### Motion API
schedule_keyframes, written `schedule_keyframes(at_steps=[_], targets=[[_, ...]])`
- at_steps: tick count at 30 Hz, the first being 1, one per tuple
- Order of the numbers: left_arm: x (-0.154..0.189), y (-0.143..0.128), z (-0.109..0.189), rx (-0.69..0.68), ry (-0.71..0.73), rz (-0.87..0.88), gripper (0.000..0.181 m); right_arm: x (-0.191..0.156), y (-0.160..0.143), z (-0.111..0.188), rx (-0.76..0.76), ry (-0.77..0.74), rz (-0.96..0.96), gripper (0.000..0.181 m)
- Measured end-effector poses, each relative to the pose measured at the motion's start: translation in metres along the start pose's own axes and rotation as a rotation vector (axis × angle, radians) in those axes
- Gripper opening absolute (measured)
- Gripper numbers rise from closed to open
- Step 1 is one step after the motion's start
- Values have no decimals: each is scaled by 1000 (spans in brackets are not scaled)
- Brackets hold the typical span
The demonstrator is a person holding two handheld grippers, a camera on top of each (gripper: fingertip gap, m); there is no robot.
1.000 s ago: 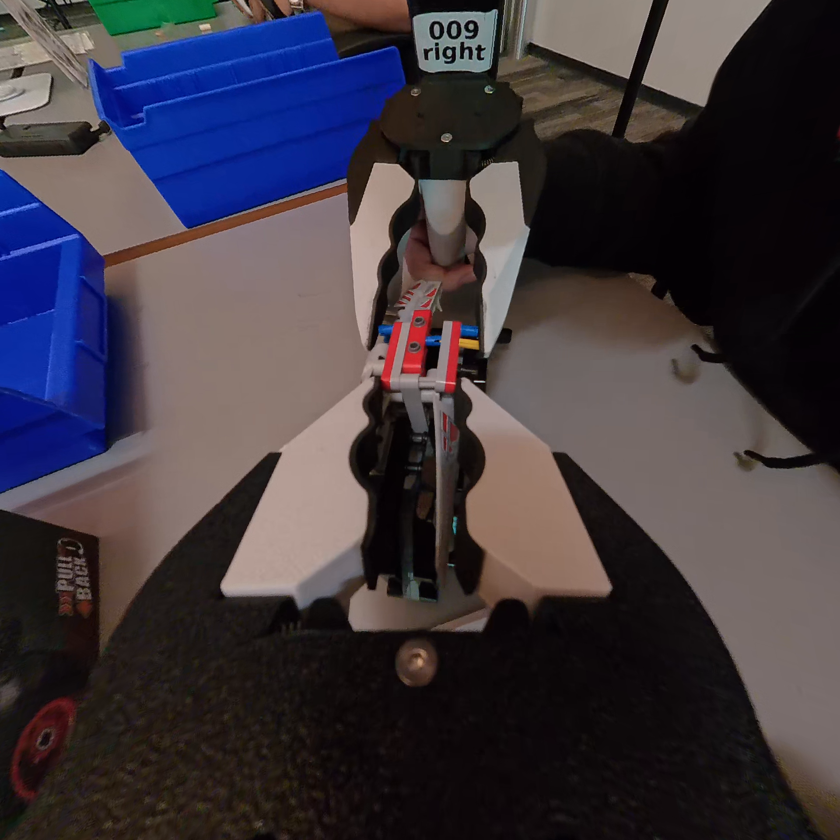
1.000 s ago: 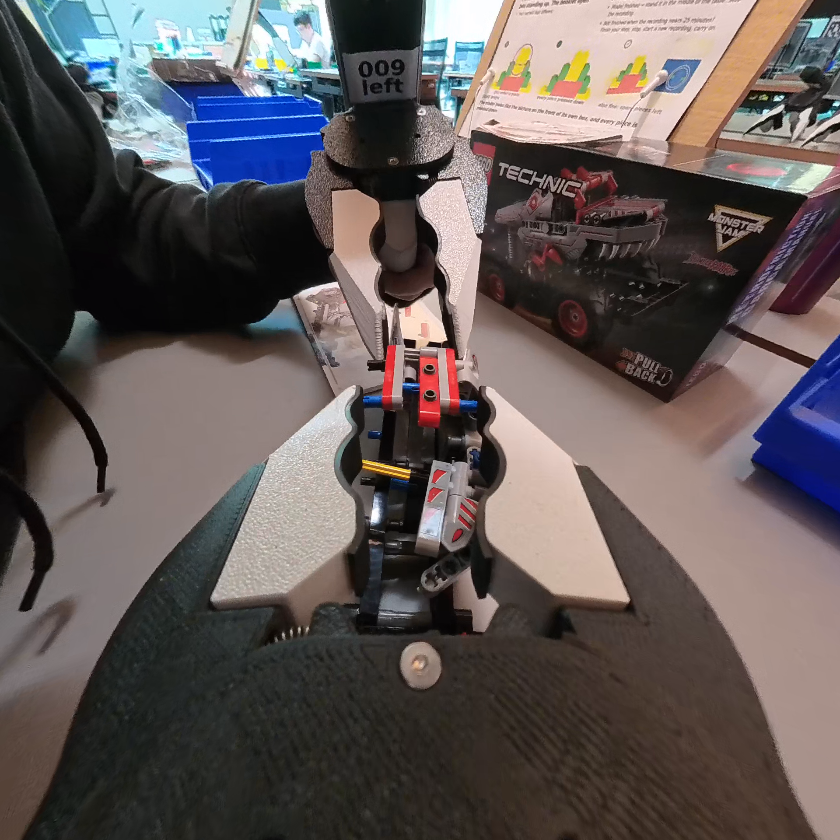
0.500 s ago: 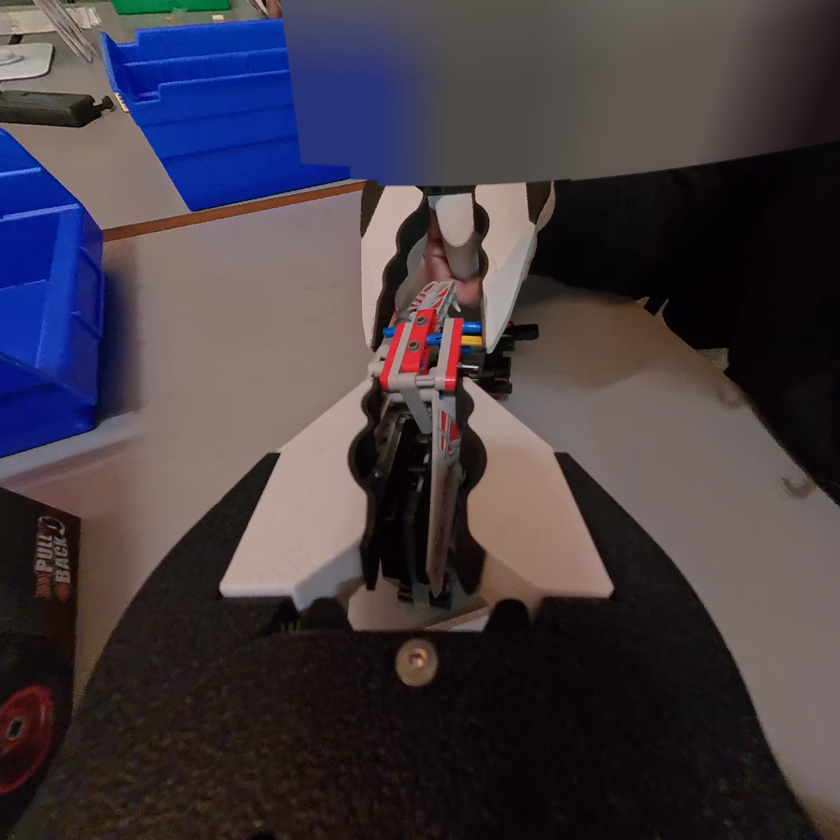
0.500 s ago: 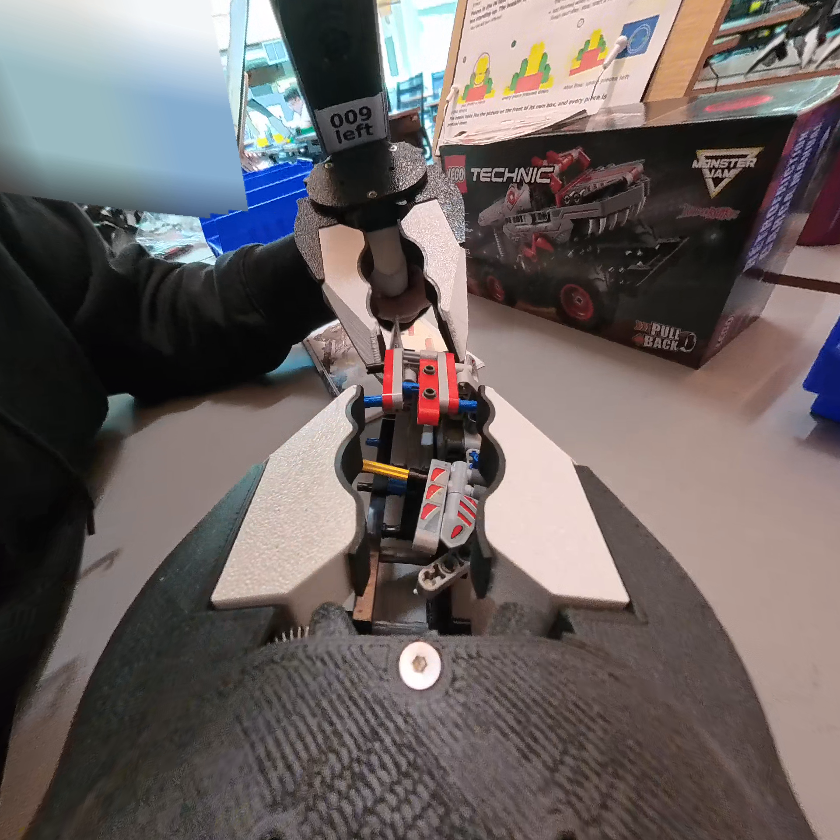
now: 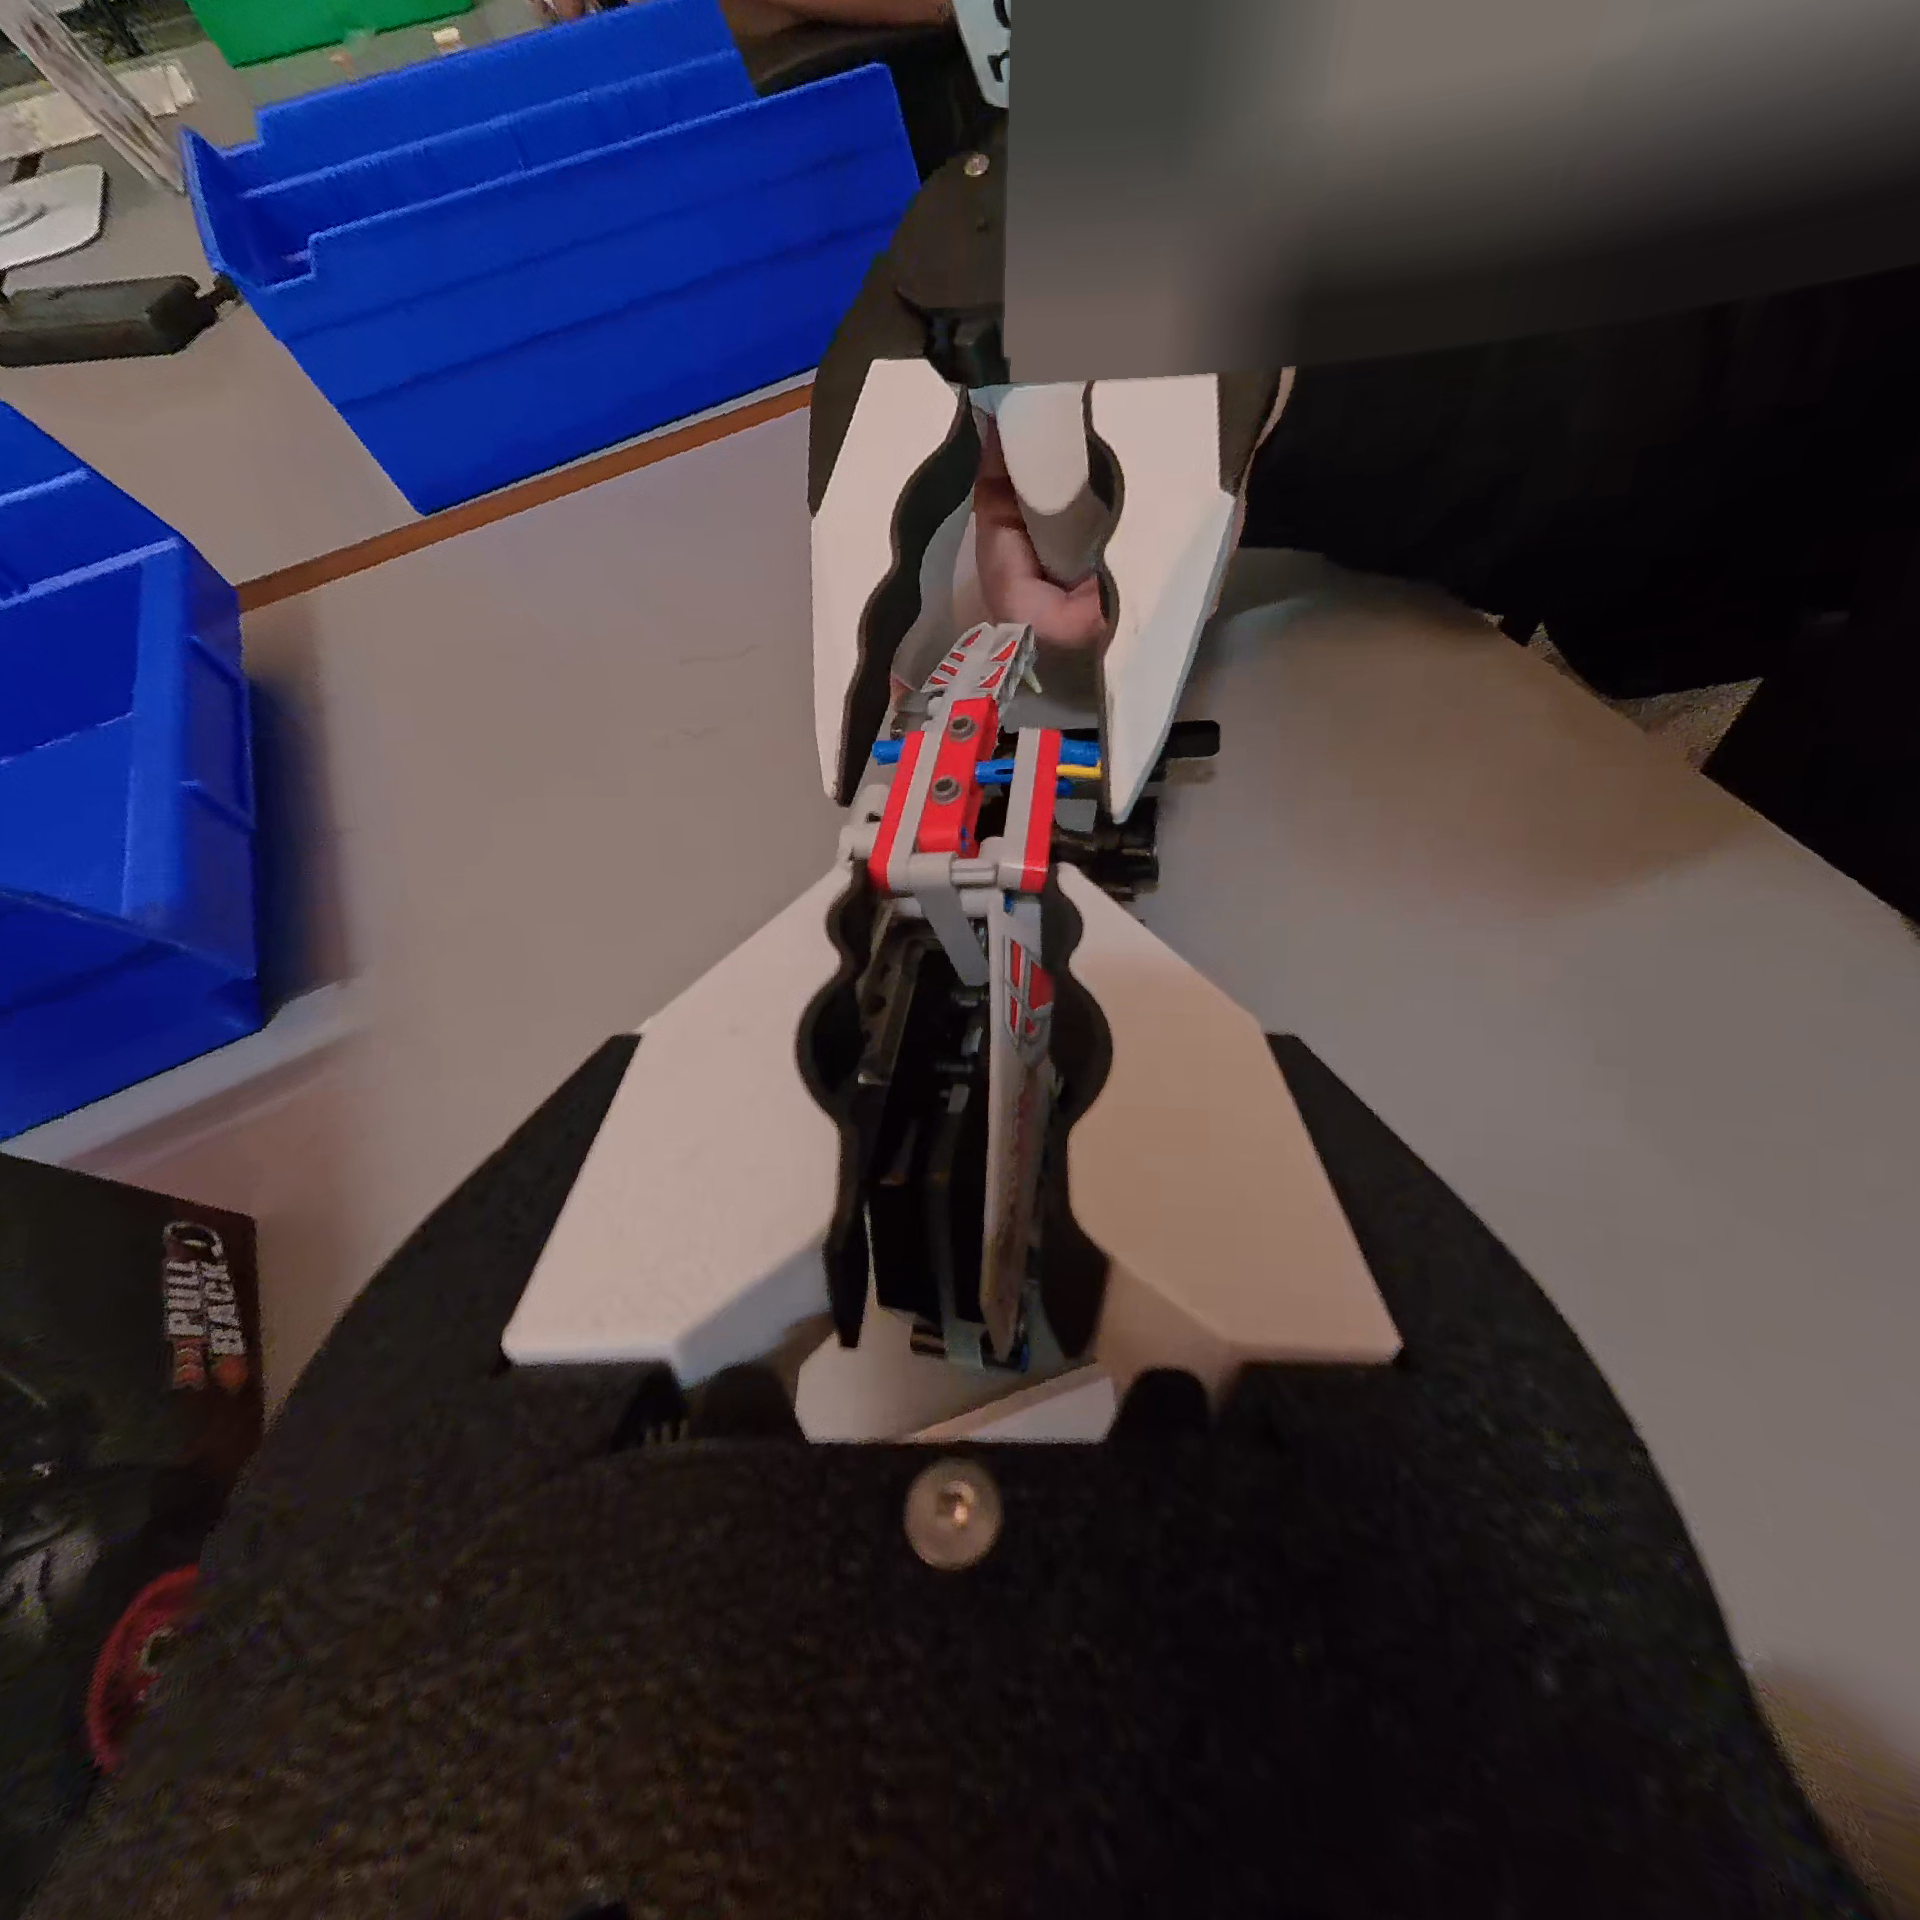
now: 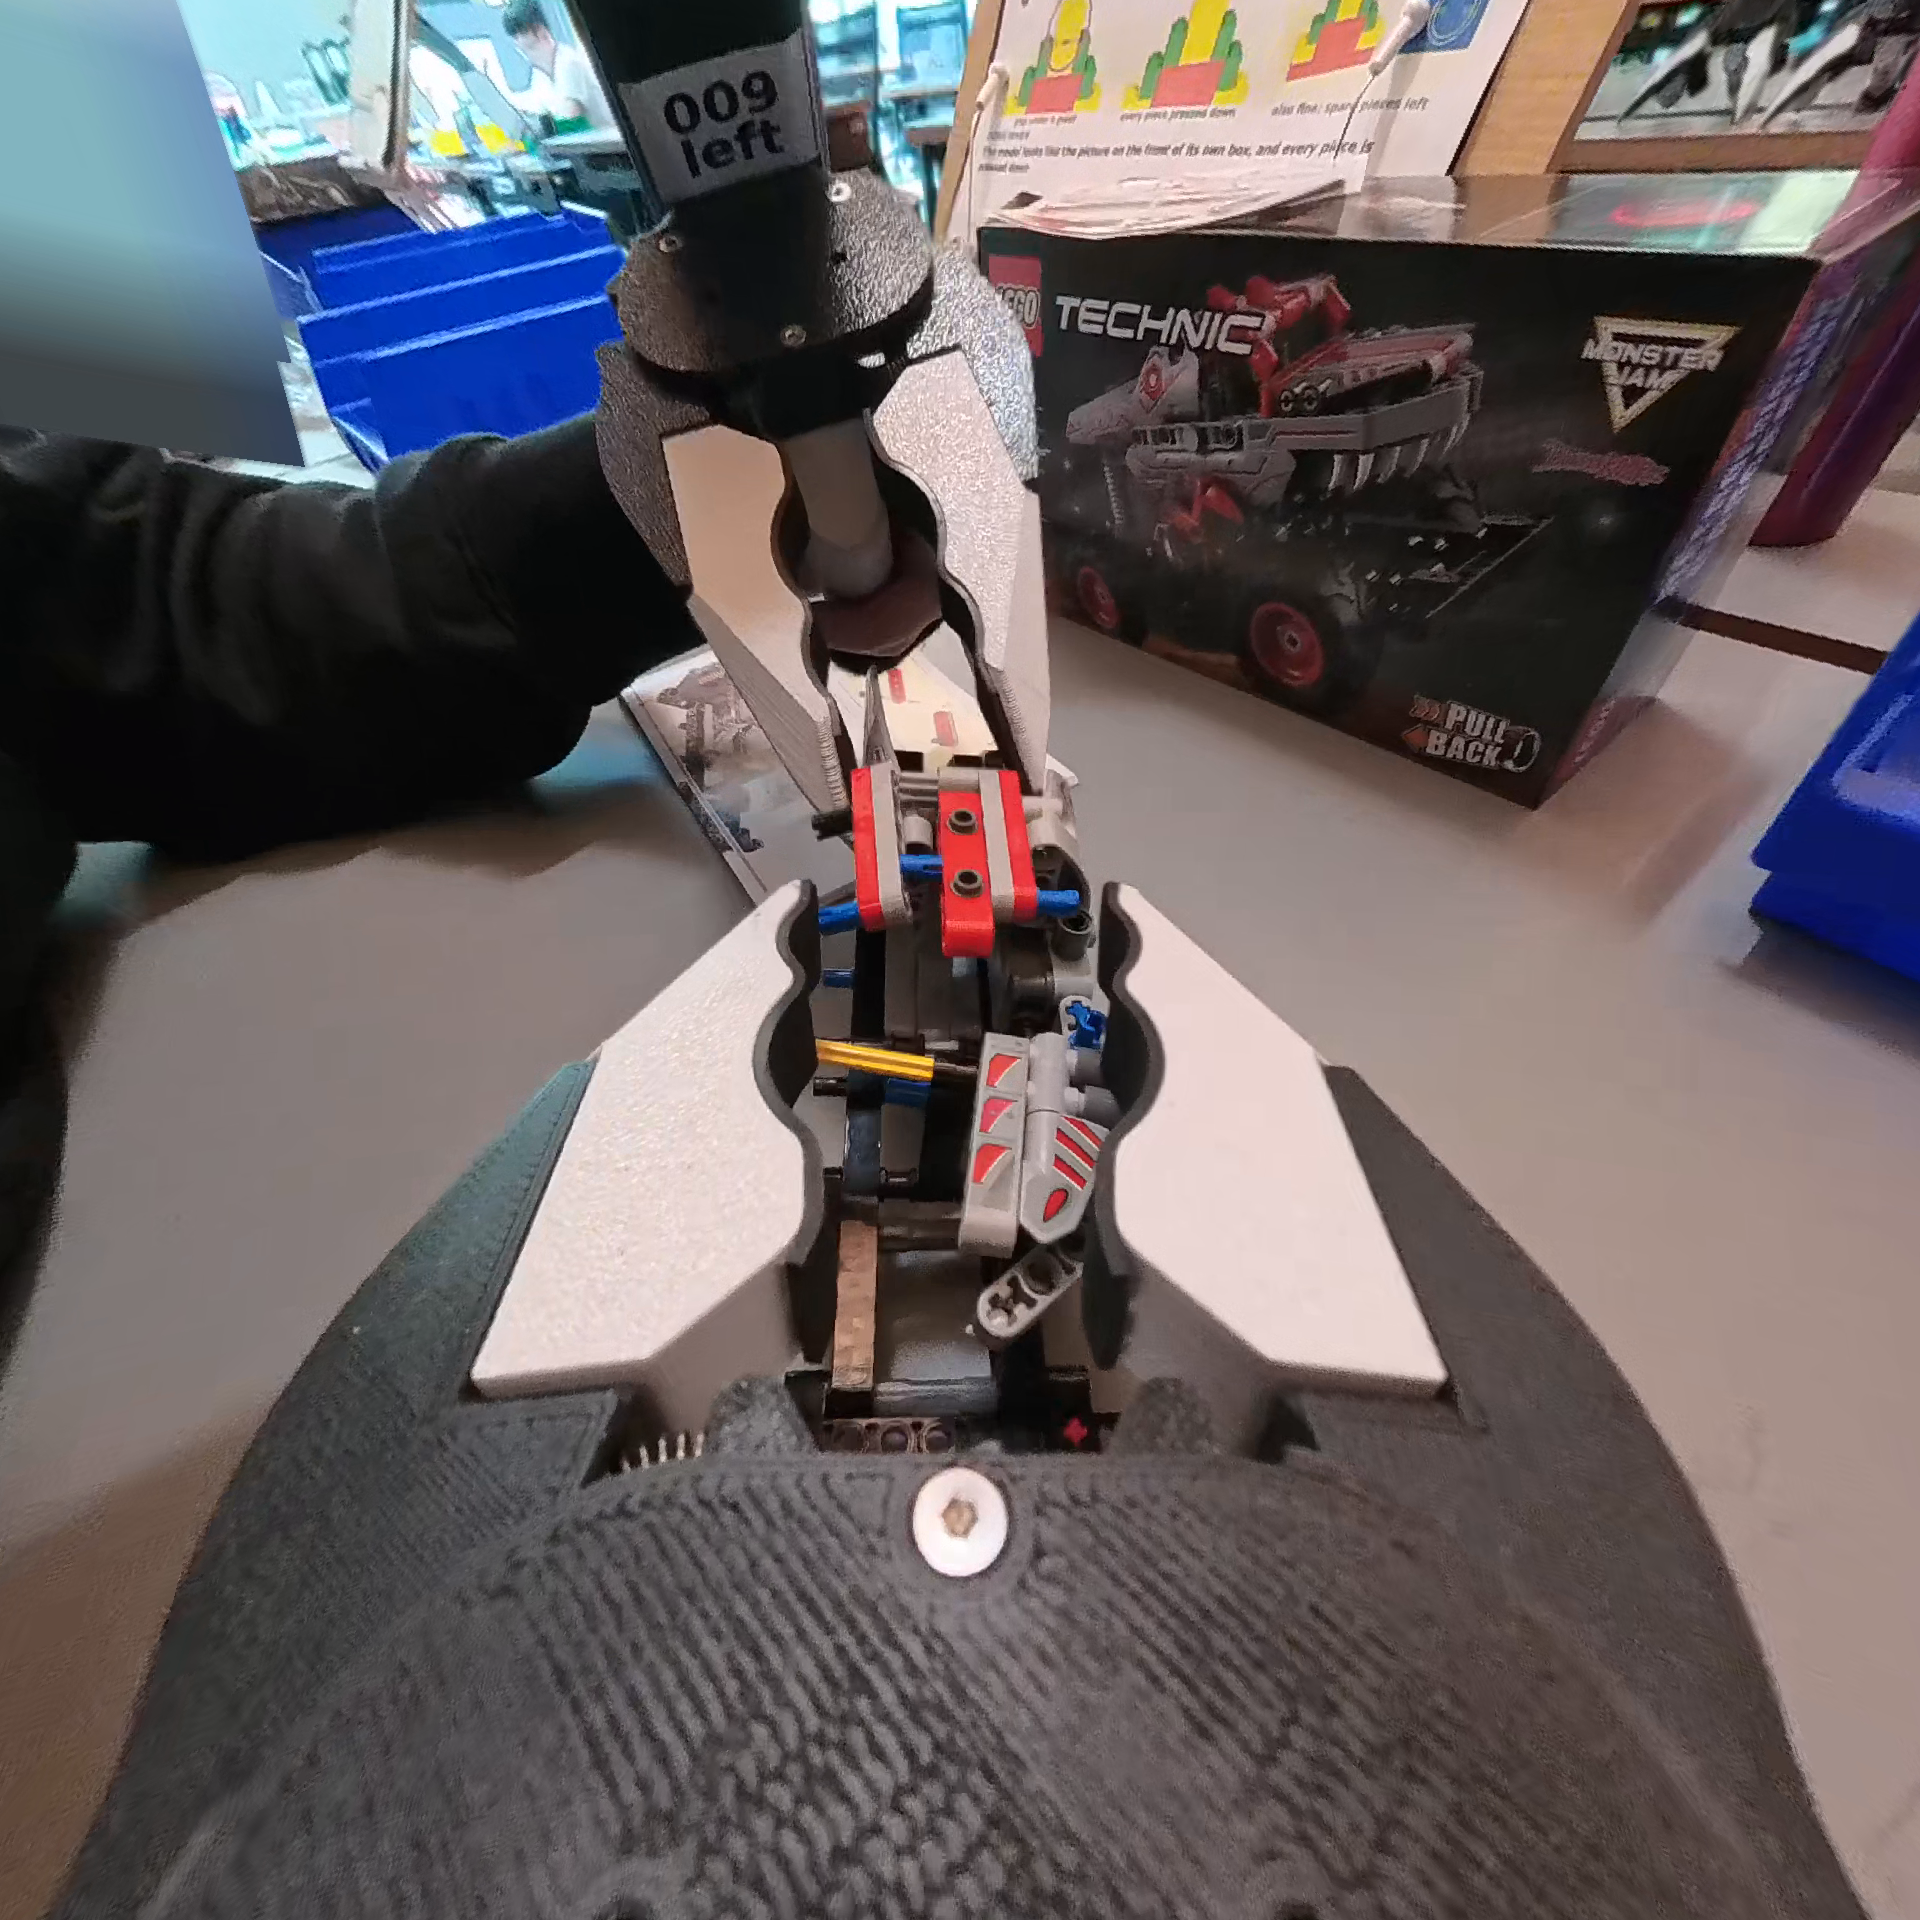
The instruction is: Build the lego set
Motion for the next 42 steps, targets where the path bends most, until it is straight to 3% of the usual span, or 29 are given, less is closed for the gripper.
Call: schedule_keyframes(at_steps=[12, 25, 42], targets=[[-1, -2, -1, 27, -9, 26, 30, -5, 5, -1, -37, -52, 42, 56], [7, 1, -1, 16, 9, 11, 30, -9, 10, 3, -11, -57, 70, 36], [11, 1, -2, 13, 40, 13, 29, -16, 16, 2, -101, -112, 125, 34]])
Point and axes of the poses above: each gripper's, where its closed fingertips meet, z back along the fingers, y out of its top, x = y × z across the jaws, the point moved 8 cm from there along z, back along the fingers, and after that the axes turned 11 degrees about -x, right-handed, at the moved point
